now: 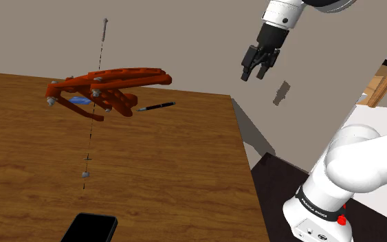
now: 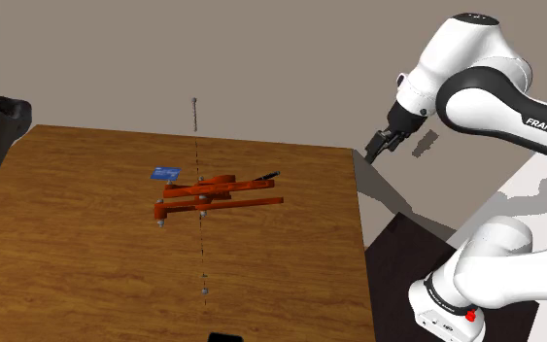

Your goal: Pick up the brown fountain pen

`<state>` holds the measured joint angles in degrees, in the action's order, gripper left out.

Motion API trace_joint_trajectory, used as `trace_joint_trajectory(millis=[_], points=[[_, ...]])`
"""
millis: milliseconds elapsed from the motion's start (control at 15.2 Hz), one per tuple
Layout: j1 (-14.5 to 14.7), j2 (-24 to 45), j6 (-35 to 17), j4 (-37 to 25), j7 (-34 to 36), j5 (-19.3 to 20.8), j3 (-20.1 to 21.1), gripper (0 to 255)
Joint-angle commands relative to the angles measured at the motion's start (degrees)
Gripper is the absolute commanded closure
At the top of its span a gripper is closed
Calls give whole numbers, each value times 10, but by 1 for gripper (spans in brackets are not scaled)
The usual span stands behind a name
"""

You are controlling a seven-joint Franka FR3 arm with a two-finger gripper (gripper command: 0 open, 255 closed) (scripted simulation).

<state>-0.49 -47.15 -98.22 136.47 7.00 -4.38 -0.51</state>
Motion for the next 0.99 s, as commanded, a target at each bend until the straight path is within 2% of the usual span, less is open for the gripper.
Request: trace_joint_trajectory(millis=[0,462,924], points=[[0,0,0,0,0,0,0,0],[61,181,-47,-104,-161,16,-23,0],[110,344,-57,-229,-310,22,-21,0]])
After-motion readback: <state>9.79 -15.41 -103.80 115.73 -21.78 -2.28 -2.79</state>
